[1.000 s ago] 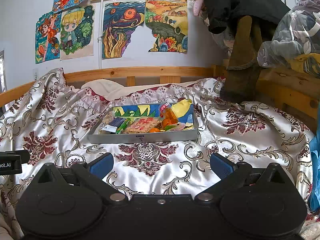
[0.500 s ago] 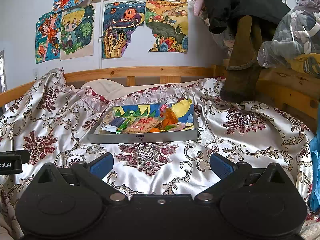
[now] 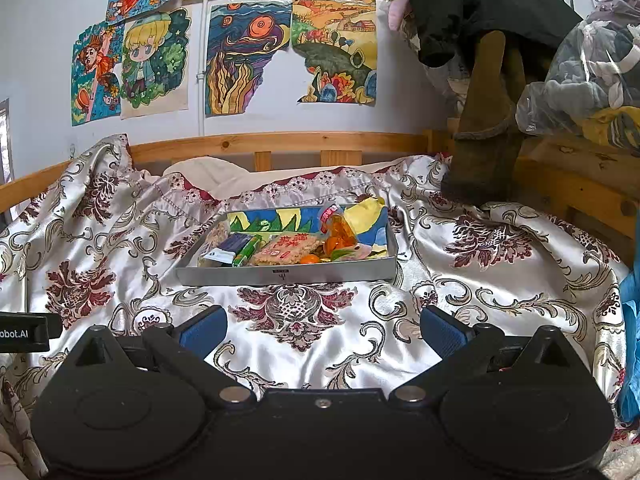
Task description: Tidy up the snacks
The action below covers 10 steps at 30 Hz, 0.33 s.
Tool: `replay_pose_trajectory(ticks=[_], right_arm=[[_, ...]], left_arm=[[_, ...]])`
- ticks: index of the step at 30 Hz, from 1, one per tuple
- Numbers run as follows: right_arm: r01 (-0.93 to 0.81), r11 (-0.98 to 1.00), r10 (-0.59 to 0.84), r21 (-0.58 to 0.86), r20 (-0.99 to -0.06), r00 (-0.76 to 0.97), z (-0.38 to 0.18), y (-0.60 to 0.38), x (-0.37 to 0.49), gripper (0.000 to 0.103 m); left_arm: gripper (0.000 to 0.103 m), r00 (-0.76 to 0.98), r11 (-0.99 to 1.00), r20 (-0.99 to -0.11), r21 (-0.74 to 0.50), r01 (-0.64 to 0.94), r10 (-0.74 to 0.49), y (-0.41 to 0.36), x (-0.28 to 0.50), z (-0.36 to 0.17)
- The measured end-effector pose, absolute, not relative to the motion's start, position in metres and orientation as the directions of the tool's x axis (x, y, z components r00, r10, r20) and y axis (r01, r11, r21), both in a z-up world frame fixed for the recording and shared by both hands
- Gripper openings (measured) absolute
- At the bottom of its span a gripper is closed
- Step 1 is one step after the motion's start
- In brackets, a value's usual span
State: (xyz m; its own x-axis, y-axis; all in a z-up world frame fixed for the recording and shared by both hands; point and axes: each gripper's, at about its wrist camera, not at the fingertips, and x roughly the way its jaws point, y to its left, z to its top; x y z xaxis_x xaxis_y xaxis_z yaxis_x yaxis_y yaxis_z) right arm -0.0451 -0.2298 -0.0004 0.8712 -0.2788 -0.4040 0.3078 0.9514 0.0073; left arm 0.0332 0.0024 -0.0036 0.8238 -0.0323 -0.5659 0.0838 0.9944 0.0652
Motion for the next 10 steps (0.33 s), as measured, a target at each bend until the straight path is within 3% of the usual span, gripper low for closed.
replay_pose_trajectory(ticks=[10], right_arm=[[0.307, 0.952, -0.278, 0.005, -0.407, 0.87, -0.0005, -0.229, -0.0449, 0.102]], left_arm=[[0.103, 0.825, 0.994, -0.564, 0.07, 0.086, -0.032, 0.0003, 0.033, -0.0028]])
